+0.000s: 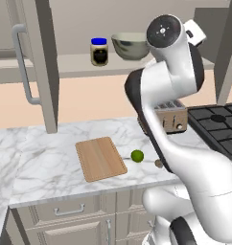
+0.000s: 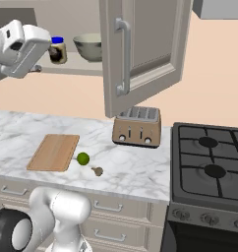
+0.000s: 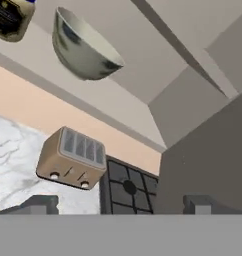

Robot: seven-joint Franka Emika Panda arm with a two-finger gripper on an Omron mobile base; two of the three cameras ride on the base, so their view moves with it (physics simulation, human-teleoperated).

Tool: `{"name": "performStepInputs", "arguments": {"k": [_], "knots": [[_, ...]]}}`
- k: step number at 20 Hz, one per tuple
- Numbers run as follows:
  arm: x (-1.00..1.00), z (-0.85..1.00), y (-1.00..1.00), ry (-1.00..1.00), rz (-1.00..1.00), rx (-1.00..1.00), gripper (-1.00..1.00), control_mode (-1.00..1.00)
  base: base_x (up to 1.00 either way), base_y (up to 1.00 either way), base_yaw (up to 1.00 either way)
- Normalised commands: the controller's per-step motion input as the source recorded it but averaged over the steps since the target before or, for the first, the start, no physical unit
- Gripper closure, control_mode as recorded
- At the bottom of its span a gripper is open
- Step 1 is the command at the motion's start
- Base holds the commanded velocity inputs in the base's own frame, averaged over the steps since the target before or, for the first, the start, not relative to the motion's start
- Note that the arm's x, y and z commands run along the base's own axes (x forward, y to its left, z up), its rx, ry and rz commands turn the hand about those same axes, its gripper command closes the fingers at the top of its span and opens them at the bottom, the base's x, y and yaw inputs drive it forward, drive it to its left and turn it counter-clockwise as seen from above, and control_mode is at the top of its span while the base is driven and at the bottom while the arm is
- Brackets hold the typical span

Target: Open the cabinet. Place the bowl and condiment on the counter. Then place the lime and garlic on the cutting board.

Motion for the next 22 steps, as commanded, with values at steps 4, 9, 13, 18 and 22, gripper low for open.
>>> {"name": "performStepInputs", "arguments": {"k": [4, 9, 13, 18, 22], "knots": [[0.7, 0.04, -0.33, 0.34, -0.2, -0.27, -1.0, -1.0, 0.0, 0.0, 0.0], [0.75, -0.02, -0.46, 0.31, -0.28, -0.25, -1.0, -1.0, 0.0, 0.0, 0.0], [0.68, -0.19, -0.34, 0.26, -0.32, -0.21, -1.0, -1.0, 0.0, 0.0, 0.0], [0.22, -0.02, -0.3, 0.12, -0.27, -0.13, -1.0, -1.0, 0.0, 0.0, 0.0], [-0.32, 0.0, -0.54, 0.03, -0.23, -0.01, -1.0, -1.0, 0.0, 0.0, 0.0]]}}
